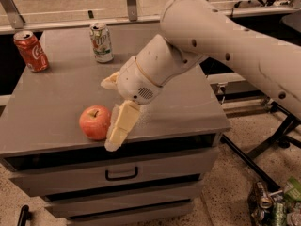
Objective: Move apple near coke can
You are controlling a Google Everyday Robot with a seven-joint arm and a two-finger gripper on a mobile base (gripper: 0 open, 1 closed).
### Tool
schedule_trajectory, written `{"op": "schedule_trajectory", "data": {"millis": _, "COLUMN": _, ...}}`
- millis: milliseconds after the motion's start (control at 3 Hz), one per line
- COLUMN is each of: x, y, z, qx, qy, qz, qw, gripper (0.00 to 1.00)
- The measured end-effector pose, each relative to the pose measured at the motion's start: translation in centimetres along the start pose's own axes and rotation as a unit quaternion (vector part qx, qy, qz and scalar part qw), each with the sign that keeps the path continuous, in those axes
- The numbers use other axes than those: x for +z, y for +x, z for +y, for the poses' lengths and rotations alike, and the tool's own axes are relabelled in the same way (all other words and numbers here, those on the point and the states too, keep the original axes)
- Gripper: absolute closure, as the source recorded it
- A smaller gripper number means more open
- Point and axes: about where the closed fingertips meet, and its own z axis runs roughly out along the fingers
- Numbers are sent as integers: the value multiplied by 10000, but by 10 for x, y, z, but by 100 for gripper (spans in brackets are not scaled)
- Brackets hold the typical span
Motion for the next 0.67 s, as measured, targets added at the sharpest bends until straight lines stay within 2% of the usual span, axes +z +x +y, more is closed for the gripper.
{"op": "schedule_trajectory", "data": {"millis": 333, "x": 12, "y": -7, "z": 3, "qx": -56, "qy": -93, "qz": -78, "qw": 9999, "gripper": 16}}
{"op": "schedule_trajectory", "data": {"millis": 667, "x": 21, "y": -24, "z": 0, "qx": -256, "qy": -28, "qz": -91, "qw": 9996, "gripper": 39}}
